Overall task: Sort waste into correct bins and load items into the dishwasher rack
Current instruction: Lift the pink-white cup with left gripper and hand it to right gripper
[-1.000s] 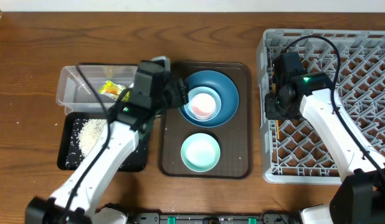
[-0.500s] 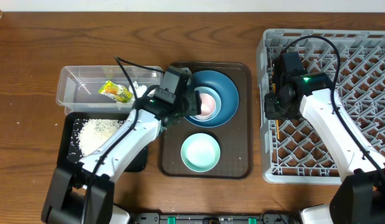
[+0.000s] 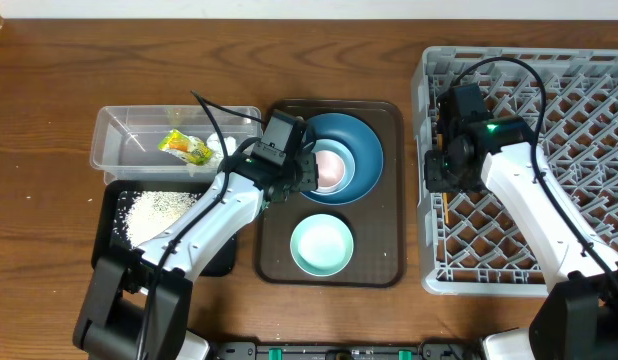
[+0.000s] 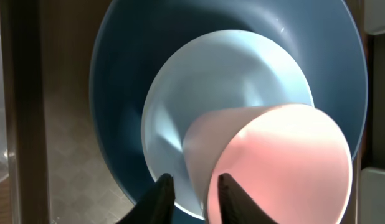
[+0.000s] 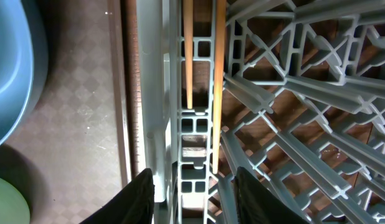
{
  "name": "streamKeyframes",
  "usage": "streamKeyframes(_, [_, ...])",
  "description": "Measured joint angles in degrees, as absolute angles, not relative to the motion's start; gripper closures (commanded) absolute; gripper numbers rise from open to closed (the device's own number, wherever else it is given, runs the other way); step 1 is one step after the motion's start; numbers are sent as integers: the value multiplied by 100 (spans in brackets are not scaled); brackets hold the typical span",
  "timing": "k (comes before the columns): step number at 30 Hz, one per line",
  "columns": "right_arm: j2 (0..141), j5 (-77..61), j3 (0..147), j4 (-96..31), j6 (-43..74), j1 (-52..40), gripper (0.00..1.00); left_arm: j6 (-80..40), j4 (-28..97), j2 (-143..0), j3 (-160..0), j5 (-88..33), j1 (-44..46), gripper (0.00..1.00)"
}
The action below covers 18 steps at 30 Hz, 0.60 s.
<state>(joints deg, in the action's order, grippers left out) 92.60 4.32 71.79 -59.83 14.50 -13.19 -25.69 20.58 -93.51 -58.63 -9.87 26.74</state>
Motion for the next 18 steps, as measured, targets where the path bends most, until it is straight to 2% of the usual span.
streamKeyframes(2, [9260, 429, 7179, -6001, 1452, -1319, 53, -2561, 2058, -9351, -5863, -987, 2674, 86])
streamKeyframes(3, [9260, 432, 7181, -6003, 1452, -1319, 42, -2561, 2060, -9351, -5863, -987, 2674, 90])
streamKeyframes(5, [9260, 423, 7181, -6005, 1448, -1319, 36, -2554, 2058, -9351, -5863, -982, 2674, 94])
streamKeyframes(7, [9260, 414, 7181, -6016, 1452, -1319, 37, -2558, 2062, -9354, -5863, -967, 2674, 94])
streamKeyframes(10, [9260, 405, 7181, -6018, 1415, -1319, 53, -2561, 2060, -9354, -5863, -943, 2674, 94])
streamKeyframes(11, [9260, 401, 7179, -6029, 1404, -1319, 55, -2561, 2060, -9354, -5863, -943, 2674, 94])
streamKeyframes(18, [9098, 336, 7181, -6128, 1402, -1319, 50, -2561, 2082, -8746, -5863, -928, 2672, 94])
